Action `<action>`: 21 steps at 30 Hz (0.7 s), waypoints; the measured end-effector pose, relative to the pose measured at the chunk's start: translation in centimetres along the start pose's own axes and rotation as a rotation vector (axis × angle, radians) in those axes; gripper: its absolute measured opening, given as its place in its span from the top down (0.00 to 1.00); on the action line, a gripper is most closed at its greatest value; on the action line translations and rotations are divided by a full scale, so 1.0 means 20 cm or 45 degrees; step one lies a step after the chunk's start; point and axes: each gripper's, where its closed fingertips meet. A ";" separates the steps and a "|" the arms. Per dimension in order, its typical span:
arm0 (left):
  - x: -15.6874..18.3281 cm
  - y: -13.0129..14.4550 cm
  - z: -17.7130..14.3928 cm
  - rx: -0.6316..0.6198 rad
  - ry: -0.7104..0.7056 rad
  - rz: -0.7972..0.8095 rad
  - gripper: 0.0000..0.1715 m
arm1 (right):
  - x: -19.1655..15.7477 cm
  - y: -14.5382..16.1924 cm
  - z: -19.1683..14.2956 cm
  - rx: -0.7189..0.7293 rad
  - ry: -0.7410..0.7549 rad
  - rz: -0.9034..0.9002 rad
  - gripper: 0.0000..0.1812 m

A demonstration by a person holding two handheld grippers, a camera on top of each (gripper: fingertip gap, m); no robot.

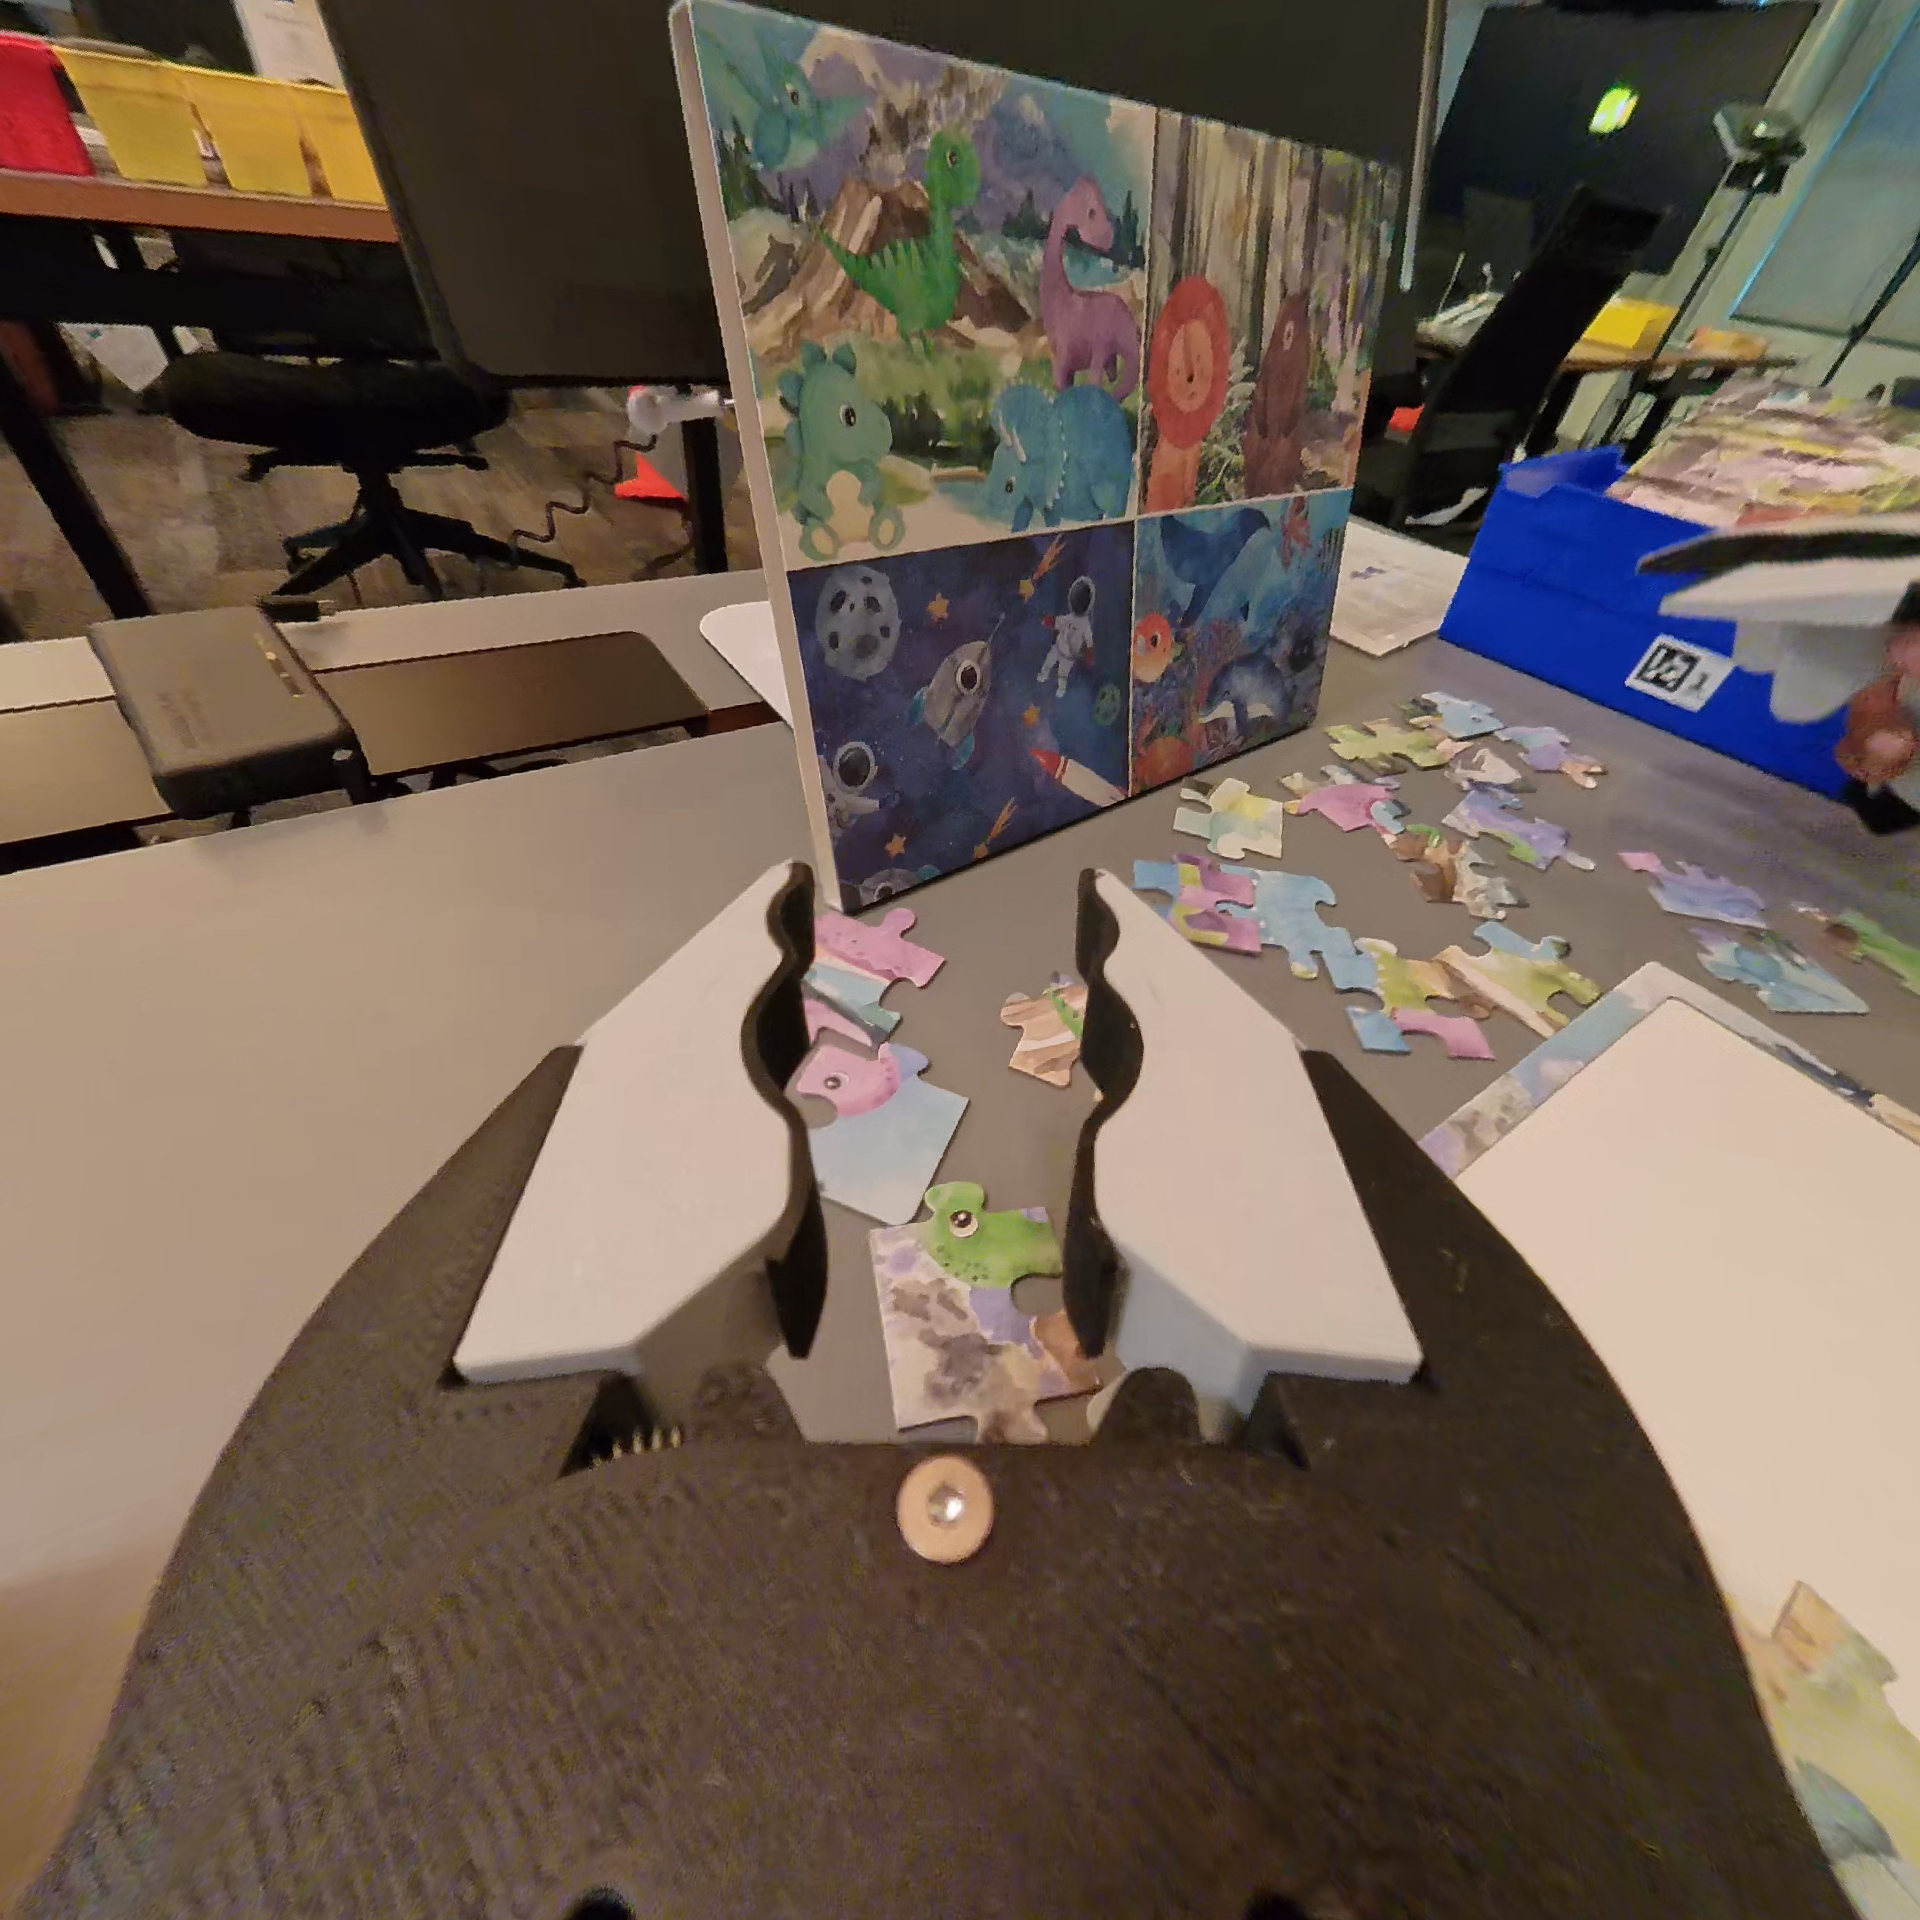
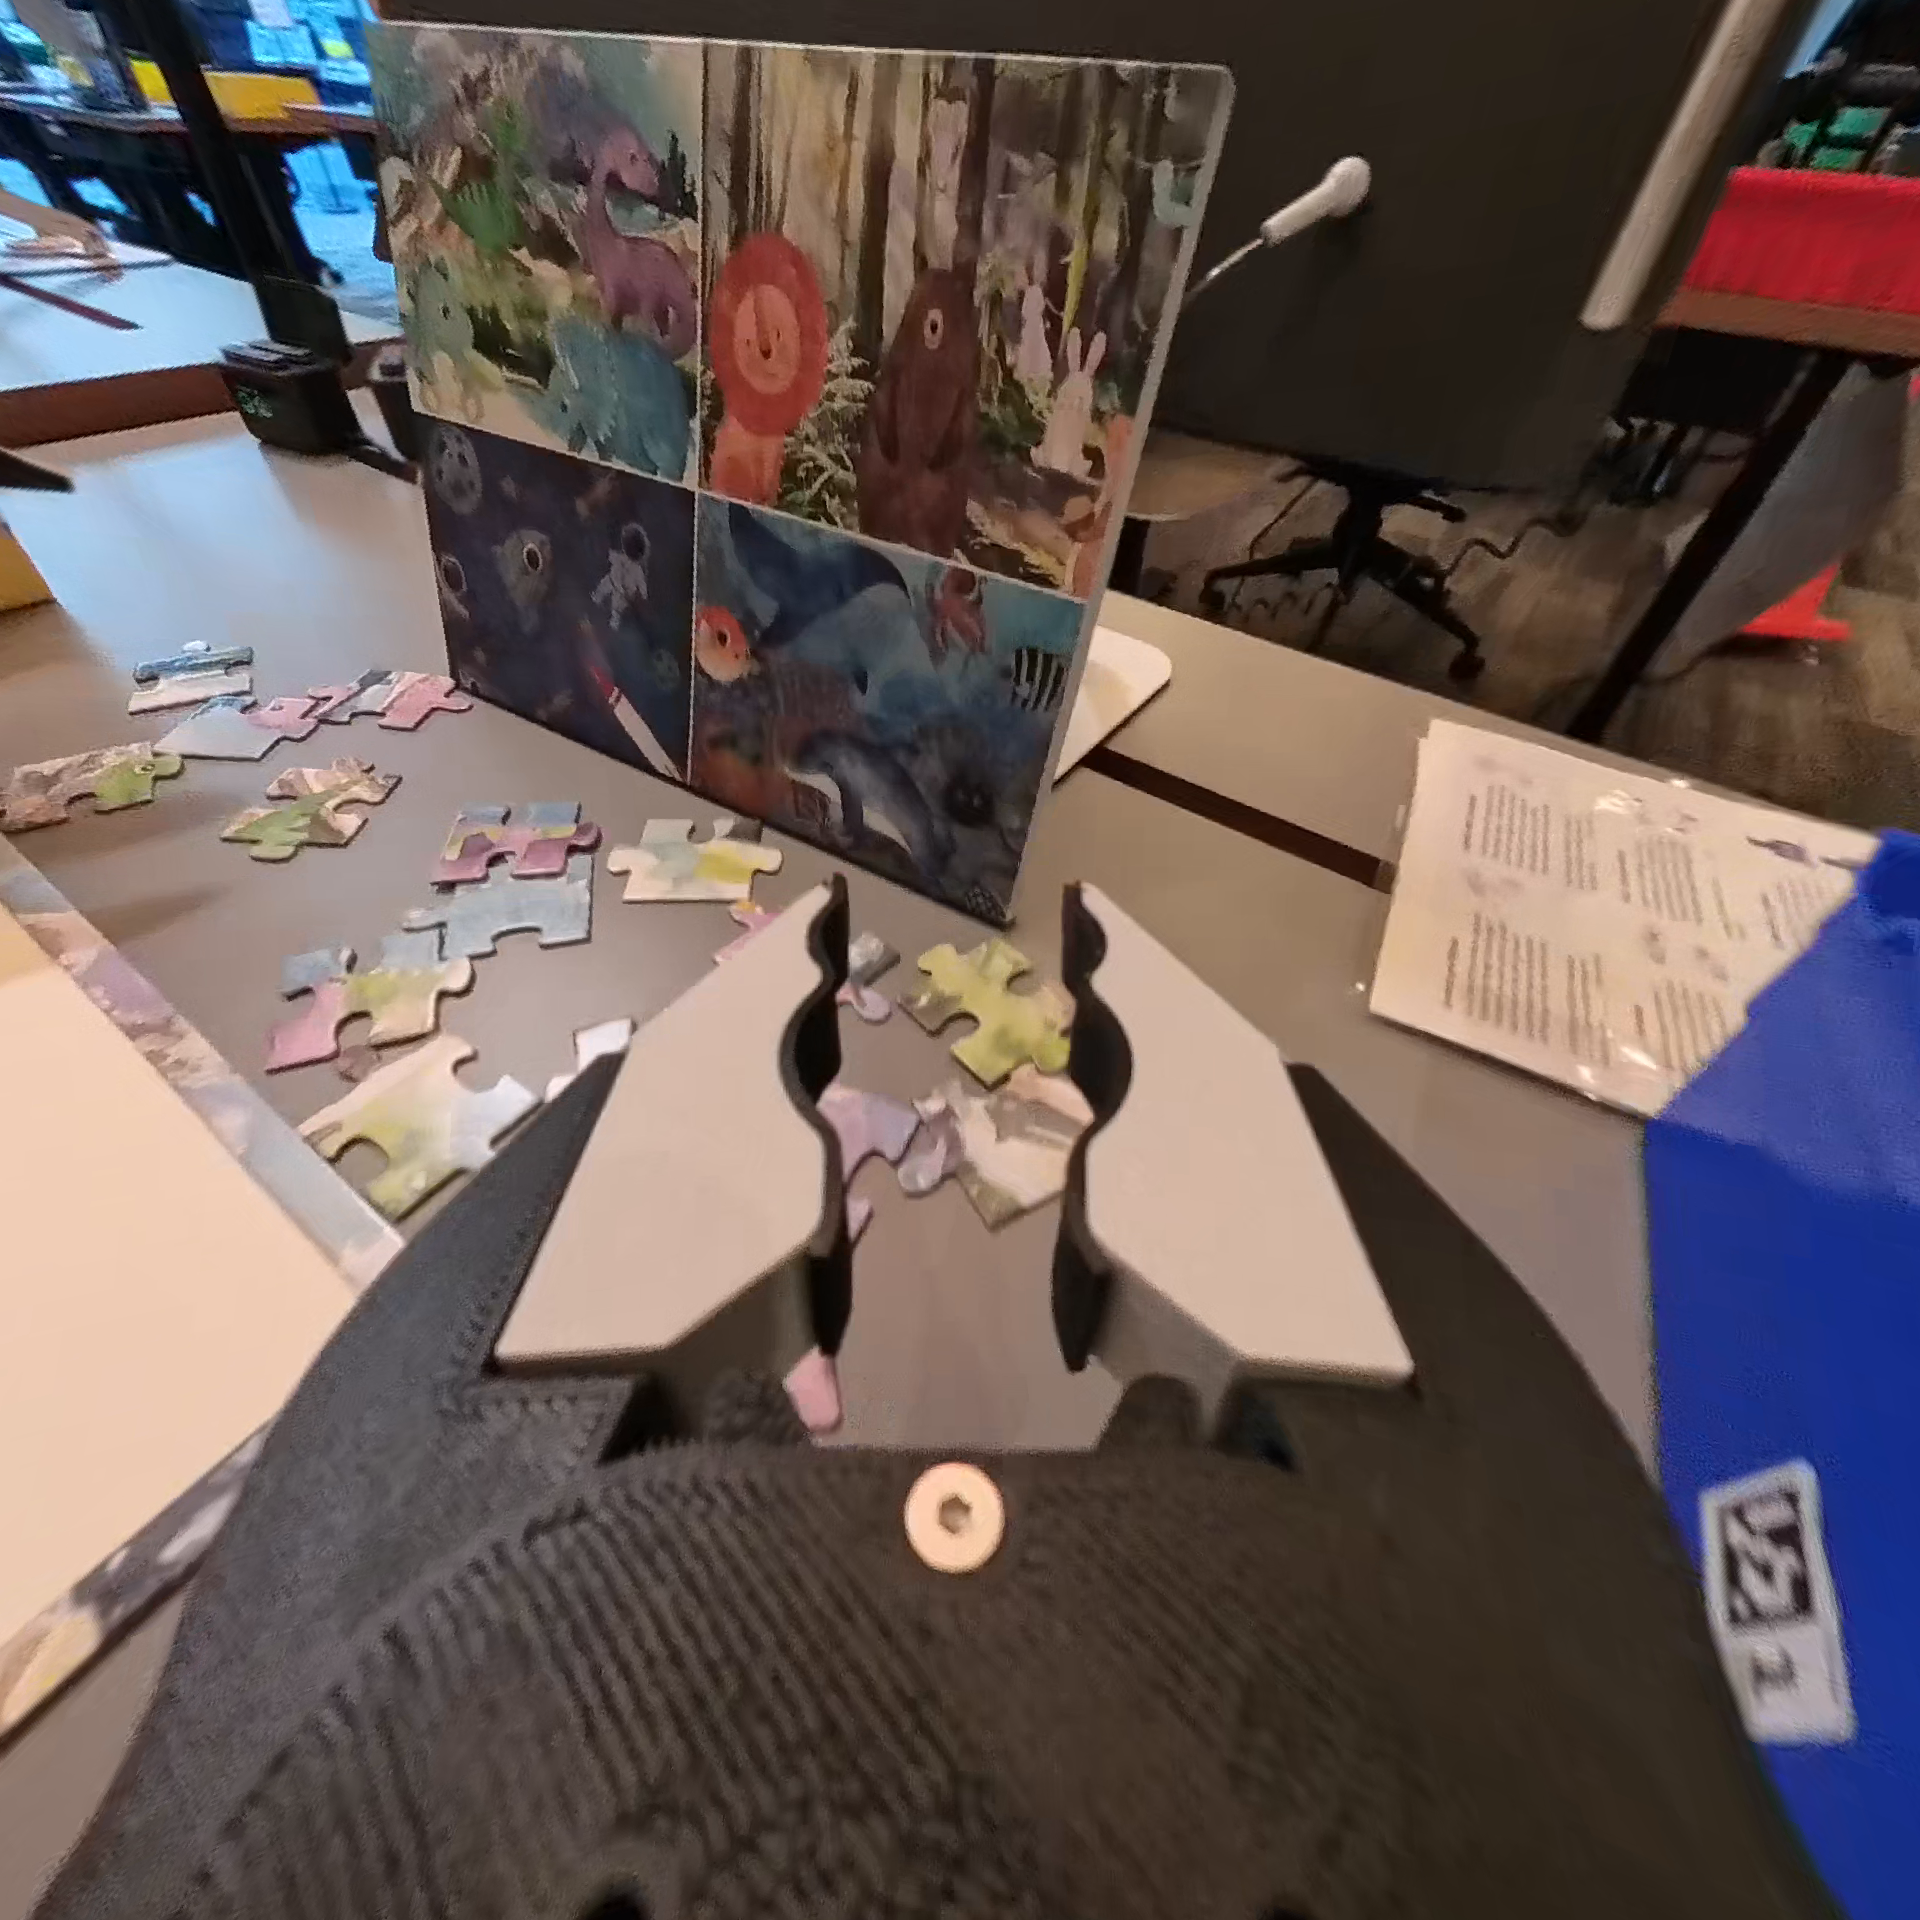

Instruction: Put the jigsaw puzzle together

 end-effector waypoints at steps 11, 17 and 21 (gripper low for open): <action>0.04 0.05 0.03 -0.050 0.045 0.072 0.68 | -0.06 0.15 -0.04 -0.035 -0.083 0.025 0.74; 0.03 0.01 0.01 0.022 0.000 0.073 0.66 | -0.19 0.13 0.13 -0.117 -0.016 0.130 0.64; 0.03 0.01 0.01 0.040 0.012 0.039 0.65 | -0.39 0.16 0.39 -0.253 -0.064 0.209 0.60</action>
Point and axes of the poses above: each gripper's, where its closed fingertips meet, z out along the fingers, y out of its underside, x = y × z across the jaws, and after that the axes turned 15 degrees about z, right-handed
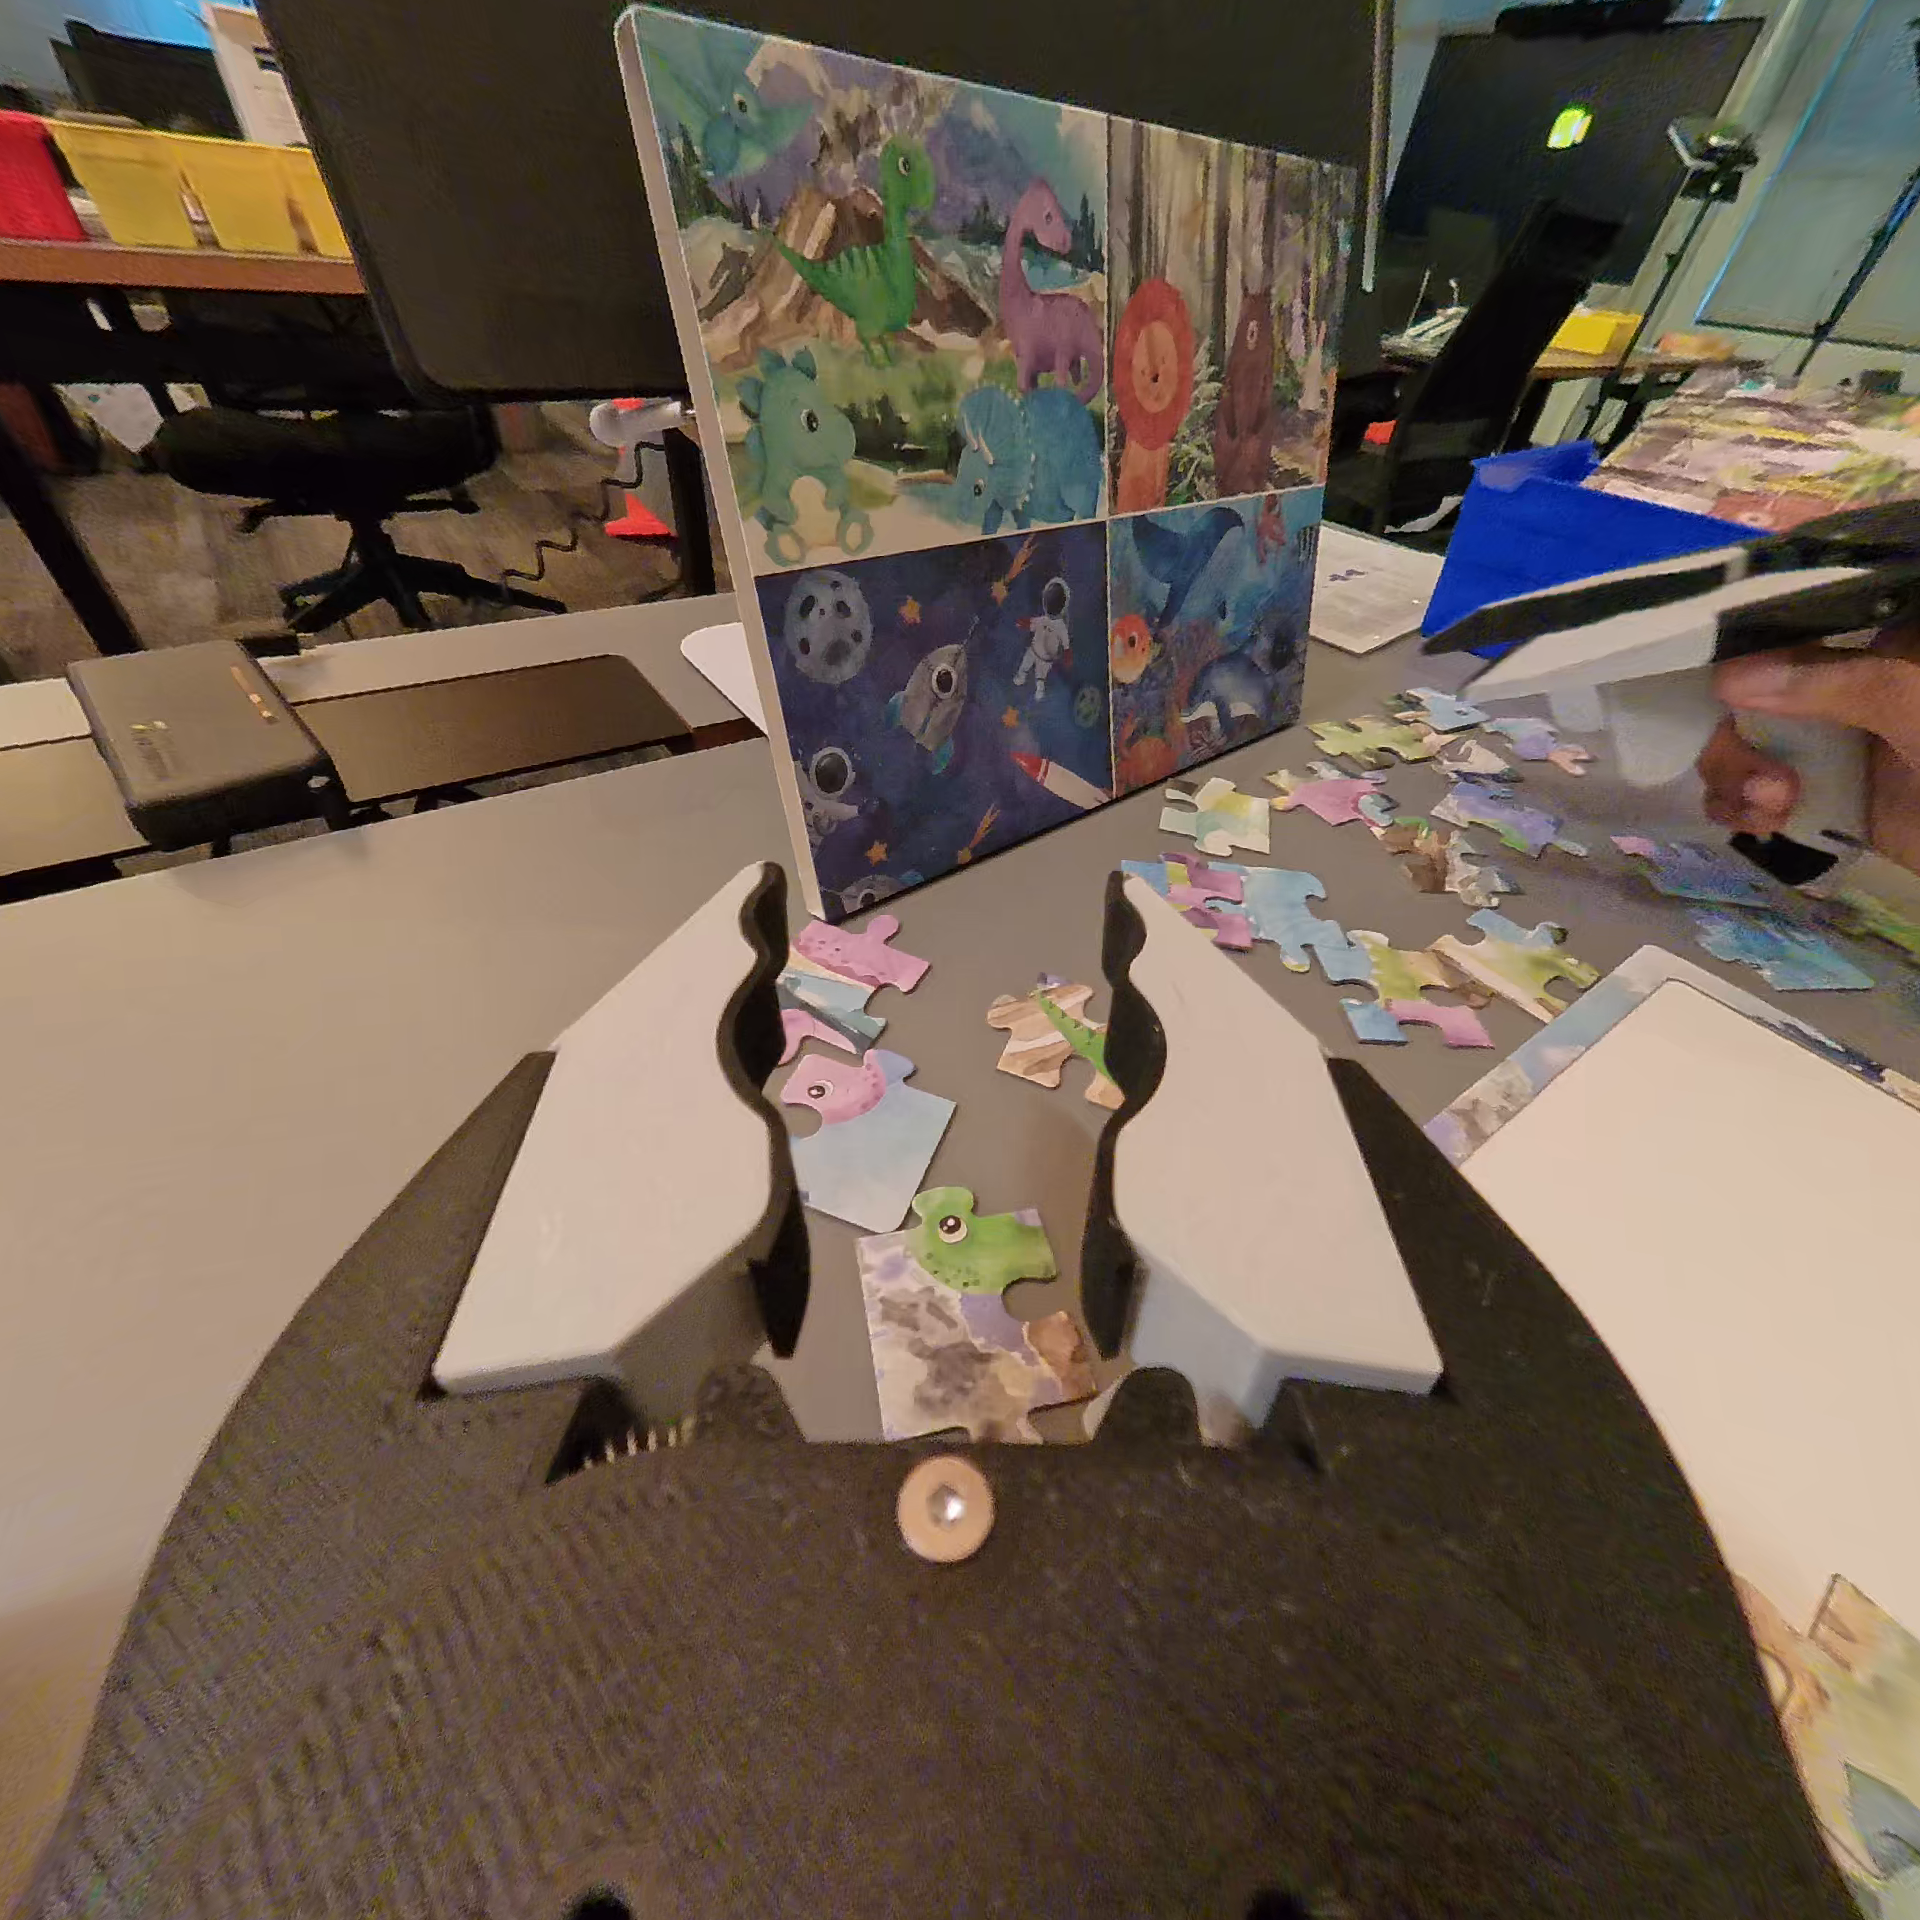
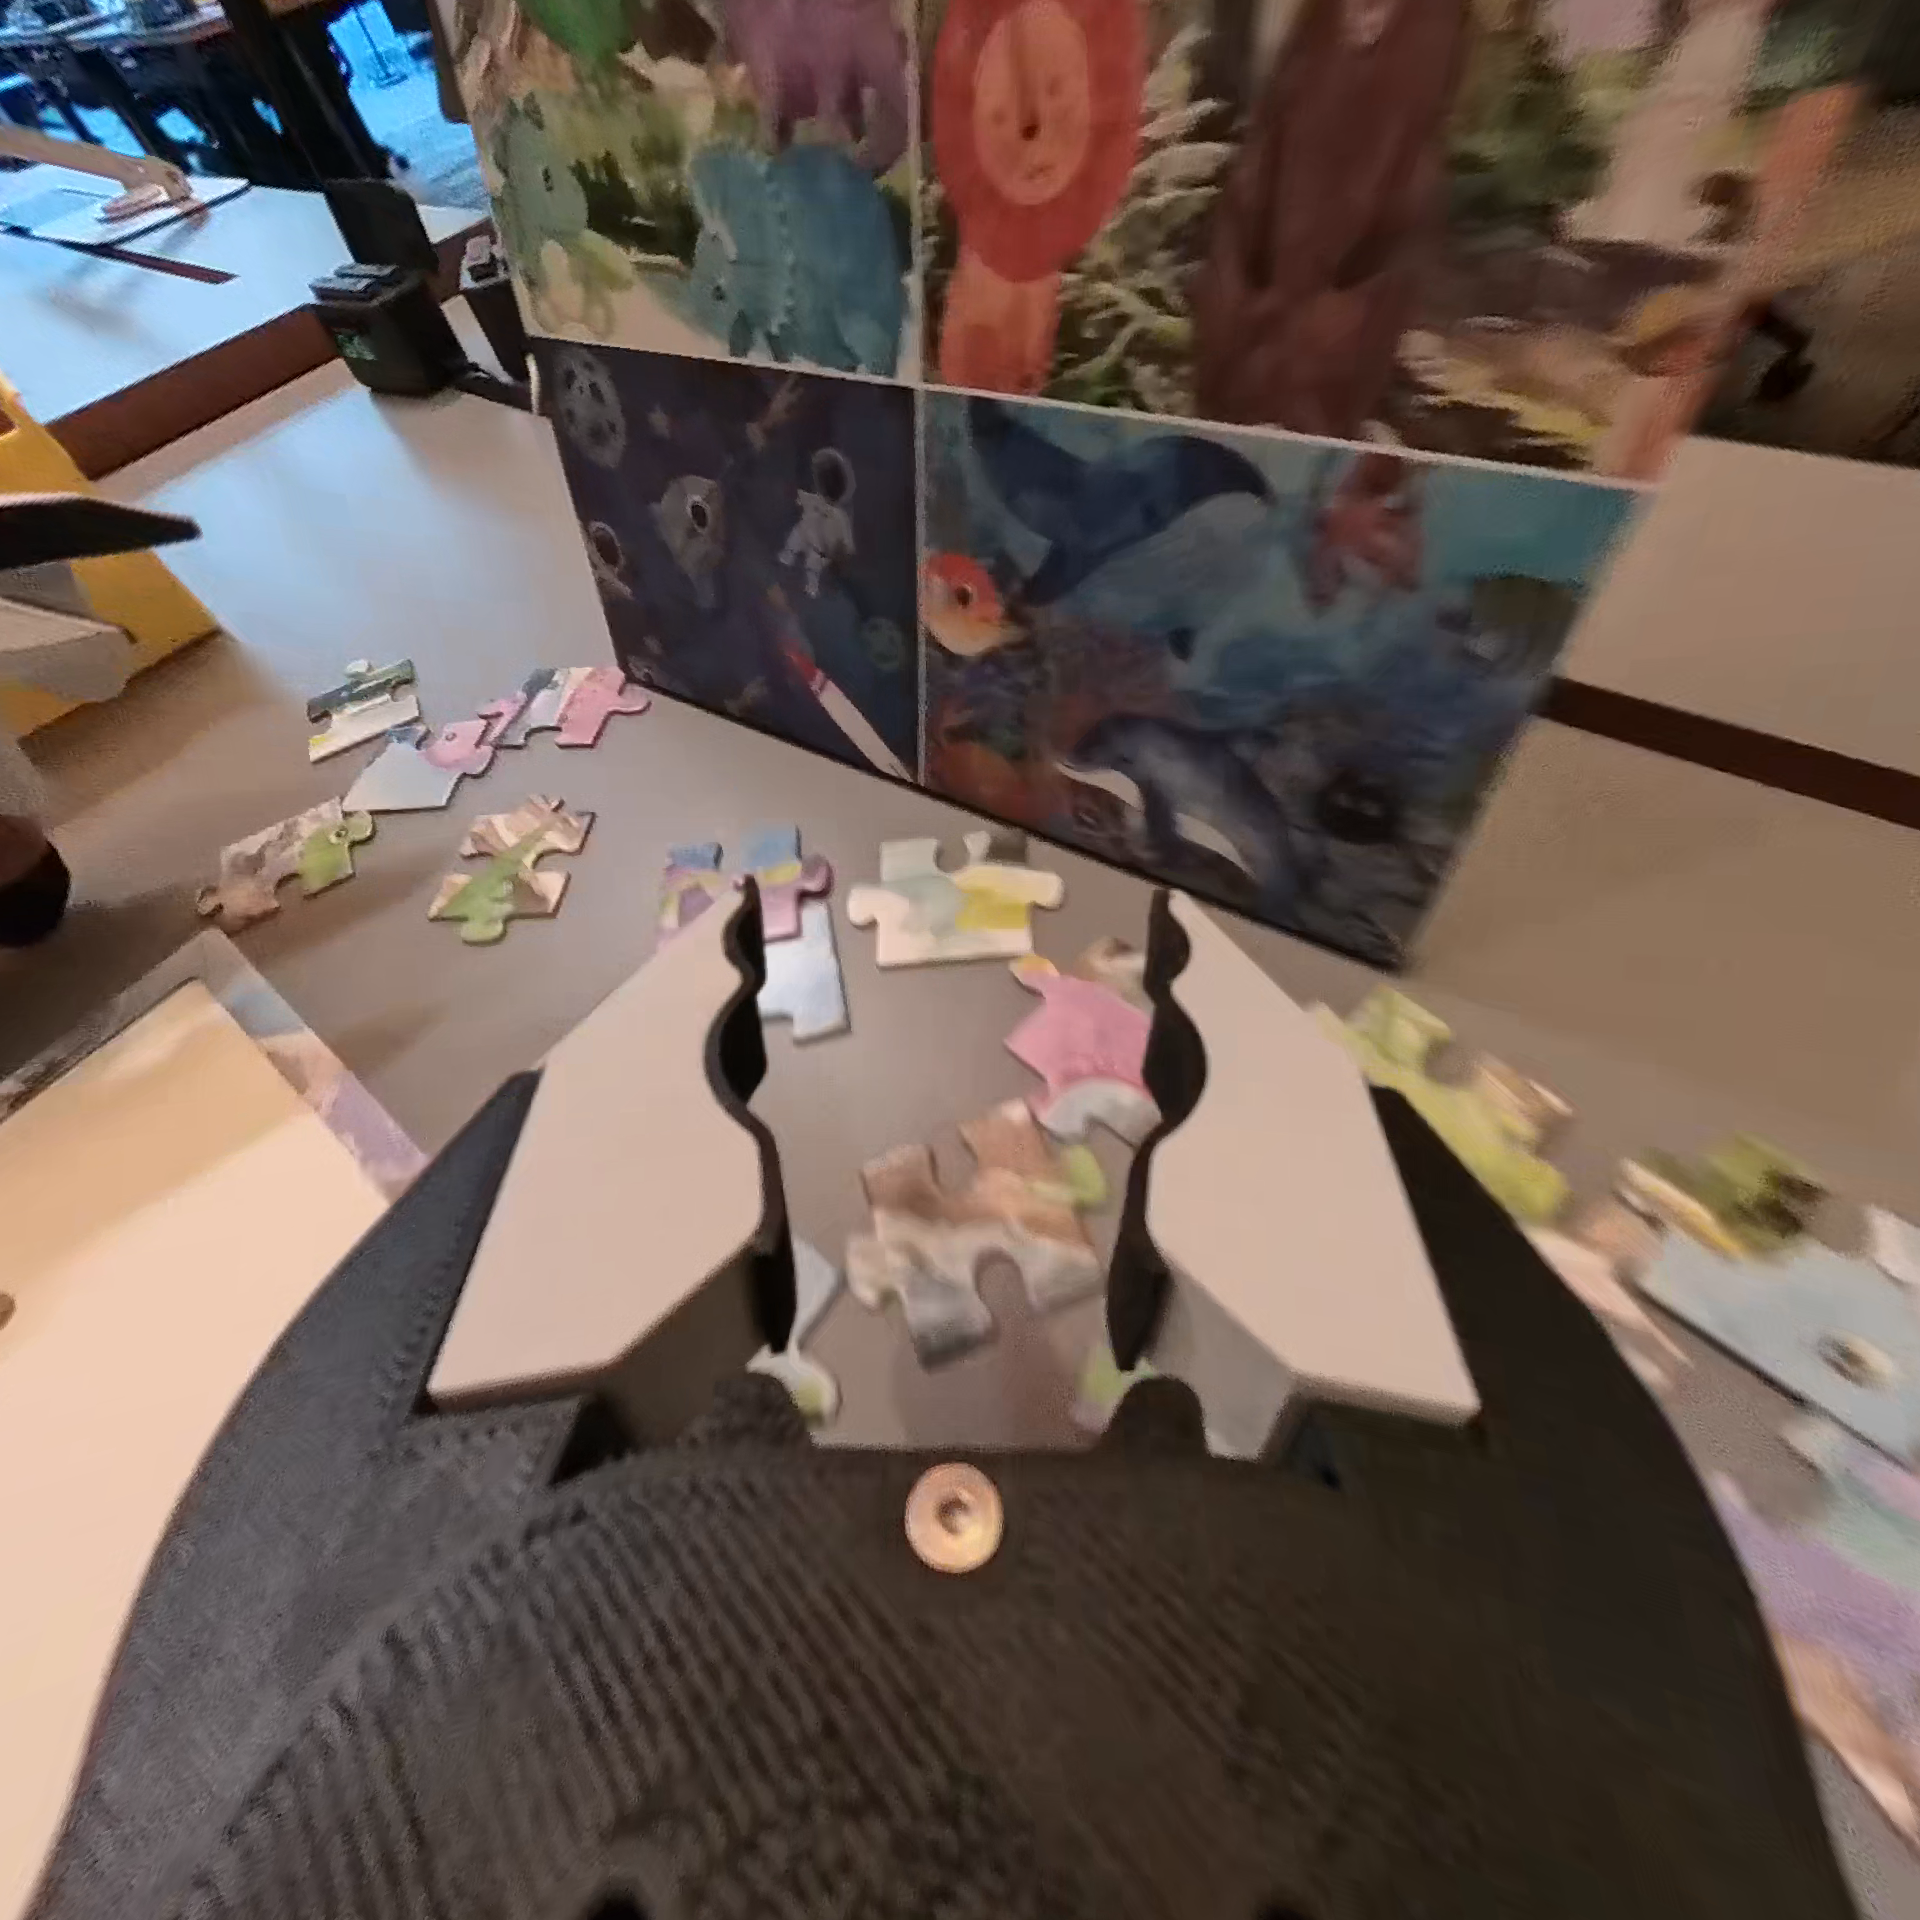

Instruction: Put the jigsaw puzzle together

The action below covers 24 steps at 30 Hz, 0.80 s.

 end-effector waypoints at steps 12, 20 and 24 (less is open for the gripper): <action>0.02 0.01 0.04 -0.016 0.022 0.012 0.66 | 0.12 0.18 0.29 -0.284 0.180 -0.104 0.61; 0.08 0.02 0.06 -0.060 0.038 0.119 0.66 | 0.06 0.25 0.32 -0.364 0.154 -0.191 0.71; 0.08 0.01 0.06 -0.063 0.036 0.124 0.66 | 0.05 0.25 0.31 -0.370 0.132 -0.205 0.76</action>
Point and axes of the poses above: each gripper's, where its closed fingertips meet, z out along the fingers, y out of its underside, x = y × z across the jaws, and after that the axes turned 15 degrees about z, right-handed
